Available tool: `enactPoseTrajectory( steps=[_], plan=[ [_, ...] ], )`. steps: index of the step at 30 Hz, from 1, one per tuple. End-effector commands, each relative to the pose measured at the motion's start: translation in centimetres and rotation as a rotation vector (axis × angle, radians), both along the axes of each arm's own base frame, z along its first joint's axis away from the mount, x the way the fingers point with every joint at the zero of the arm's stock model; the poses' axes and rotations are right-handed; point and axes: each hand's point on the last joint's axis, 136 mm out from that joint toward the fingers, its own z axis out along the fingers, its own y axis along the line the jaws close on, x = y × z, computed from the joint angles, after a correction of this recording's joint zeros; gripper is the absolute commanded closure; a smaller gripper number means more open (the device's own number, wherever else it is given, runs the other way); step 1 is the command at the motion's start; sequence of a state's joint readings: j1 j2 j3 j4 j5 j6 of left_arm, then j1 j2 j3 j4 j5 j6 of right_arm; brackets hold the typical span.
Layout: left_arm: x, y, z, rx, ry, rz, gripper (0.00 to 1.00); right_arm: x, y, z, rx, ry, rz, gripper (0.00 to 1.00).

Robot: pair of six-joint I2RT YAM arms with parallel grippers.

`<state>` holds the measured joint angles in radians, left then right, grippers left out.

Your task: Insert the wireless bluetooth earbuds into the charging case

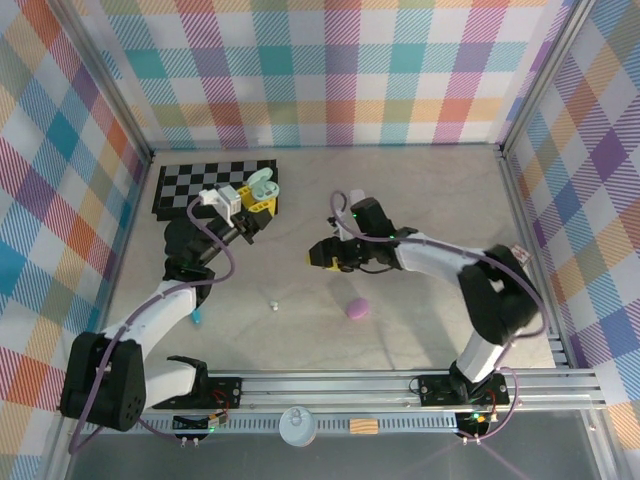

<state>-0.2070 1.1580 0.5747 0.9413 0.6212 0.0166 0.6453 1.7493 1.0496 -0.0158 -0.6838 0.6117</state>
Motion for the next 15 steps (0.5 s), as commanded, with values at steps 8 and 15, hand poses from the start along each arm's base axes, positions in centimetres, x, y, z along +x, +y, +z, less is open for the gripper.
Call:
enactPoseTrajectory(
  steps=[8,15],
  plan=[
    [-1.8,0.5,3.3,0.004,-0.064,-0.001,0.70,-2.9,8.6,-4.0,0.036,0.091,0.318,0.41],
    [-2.3,0.3,3.6,-0.001,-0.071,-0.019,0.69,-3.8,9.9,-6.8,-0.062,0.114,0.375,0.43]
  ],
)
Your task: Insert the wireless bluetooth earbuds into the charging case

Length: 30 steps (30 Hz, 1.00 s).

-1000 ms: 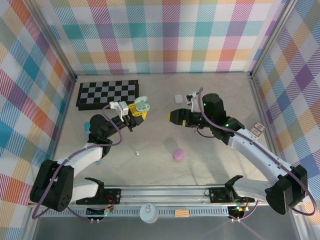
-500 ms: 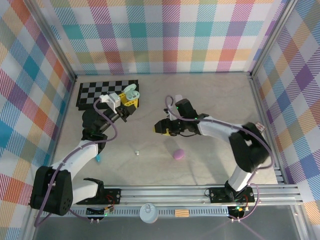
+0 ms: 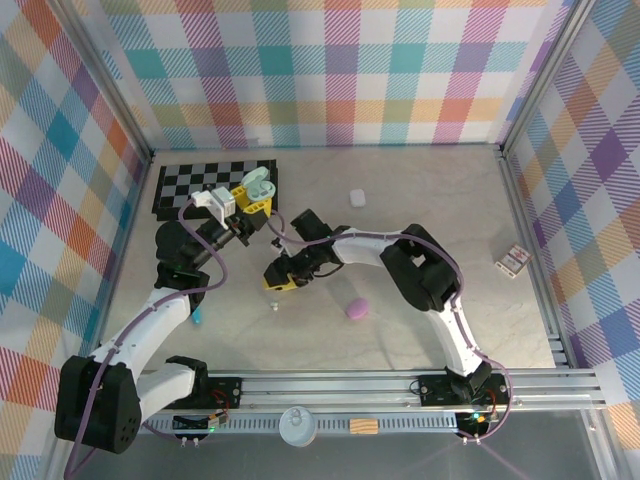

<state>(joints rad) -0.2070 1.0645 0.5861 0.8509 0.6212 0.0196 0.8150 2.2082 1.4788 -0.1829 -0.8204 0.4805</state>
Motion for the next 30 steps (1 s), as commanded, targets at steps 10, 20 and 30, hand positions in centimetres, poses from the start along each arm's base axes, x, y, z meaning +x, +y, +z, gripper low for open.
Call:
enactPoseTrajectory(
  steps=[10,20,30],
  plan=[
    [-0.8,-0.1,1.6,0.002,-0.050,-0.026,0.70,-2.9,0.8,-1.4,-0.073,0.006,0.116,0.48],
    [-0.9,-0.1,1.7,-0.002,-0.054,-0.029,0.70,-3.9,0.8,-2.2,-0.128,-0.033,0.145,0.47],
    [-0.9,-0.1,1.5,-0.001,-0.050,-0.028,0.69,-4.3,0.3,-3.3,-0.218,-0.080,0.168,0.47]
  ],
)
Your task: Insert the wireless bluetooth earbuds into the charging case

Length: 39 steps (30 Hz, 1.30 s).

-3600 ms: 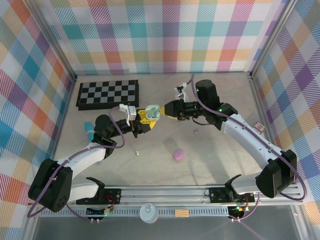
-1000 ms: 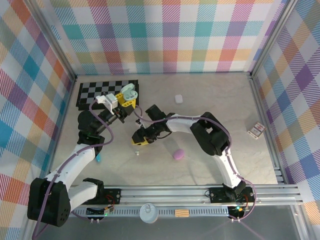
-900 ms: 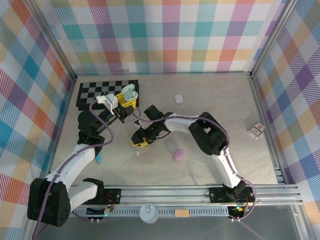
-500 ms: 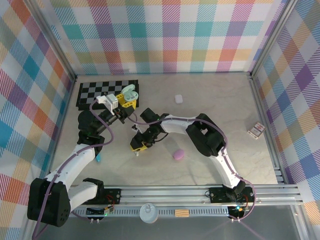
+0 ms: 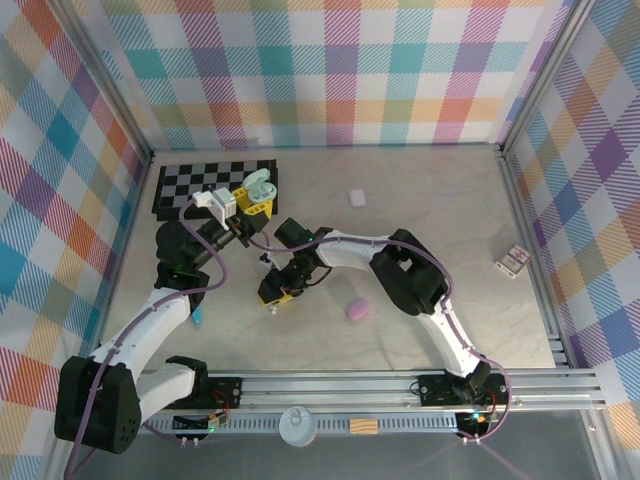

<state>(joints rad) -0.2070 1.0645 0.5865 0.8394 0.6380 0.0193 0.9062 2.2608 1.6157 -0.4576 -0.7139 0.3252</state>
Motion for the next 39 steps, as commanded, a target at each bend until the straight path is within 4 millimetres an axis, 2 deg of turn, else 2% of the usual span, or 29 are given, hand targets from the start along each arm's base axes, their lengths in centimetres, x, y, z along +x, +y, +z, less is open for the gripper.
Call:
enactPoseTrajectory(
  steps=[1,9,22,29,39],
  plan=[
    [-0.7,0.1,1.8,-0.008,-0.062,-0.012,0.70,-0.8,-0.7,-1.6,-0.084,-0.030,0.041,0.47],
    [-0.7,0.2,1.9,-0.010,-0.064,-0.005,0.70,-1.6,-1.0,-1.6,-0.109,-0.037,0.064,0.48],
    [-0.3,0.1,1.5,-0.009,-0.056,-0.006,0.70,-2.3,-0.2,0.6,-0.041,-0.032,0.080,0.59],
    [-0.4,0.1,1.6,-0.010,-0.062,-0.008,0.70,-2.2,-0.1,0.4,-0.044,-0.027,0.071,0.60],
    [-0.7,0.2,1.8,-0.011,-0.068,-0.007,0.69,-1.8,-0.2,-1.3,-0.115,-0.007,0.042,0.63]
  ],
)
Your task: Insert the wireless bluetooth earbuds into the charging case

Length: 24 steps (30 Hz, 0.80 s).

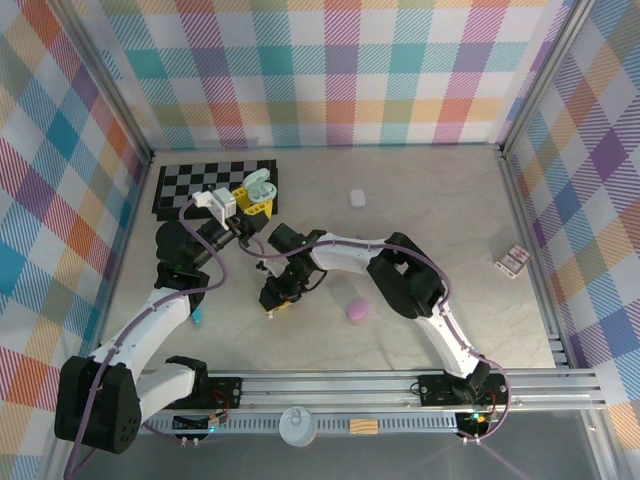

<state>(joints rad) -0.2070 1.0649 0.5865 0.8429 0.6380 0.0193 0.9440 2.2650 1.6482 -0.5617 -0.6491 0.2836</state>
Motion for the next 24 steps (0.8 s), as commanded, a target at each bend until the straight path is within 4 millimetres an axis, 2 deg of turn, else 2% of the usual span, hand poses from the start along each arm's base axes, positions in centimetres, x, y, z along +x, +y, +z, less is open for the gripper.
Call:
enactPoseTrajectory(
  steps=[1,11,18,24],
  plan=[
    [-0.6,0.2,1.7,-0.009,-0.065,-0.006,0.69,-0.2,0.1,-0.8,-0.041,0.022,-0.004,0.63],
    [-0.8,0.2,1.8,-0.003,-0.070,0.000,0.69,0.0,-0.1,-1.9,-0.097,0.022,-0.027,0.67],
    [-0.7,0.3,1.7,-0.002,-0.069,0.003,0.69,-0.1,-0.3,-2.1,-0.109,0.019,-0.030,0.76],
    [-0.6,0.2,1.6,-0.001,-0.065,0.004,0.69,0.0,-0.3,-1.8,-0.101,0.010,-0.036,0.78]
  ],
)
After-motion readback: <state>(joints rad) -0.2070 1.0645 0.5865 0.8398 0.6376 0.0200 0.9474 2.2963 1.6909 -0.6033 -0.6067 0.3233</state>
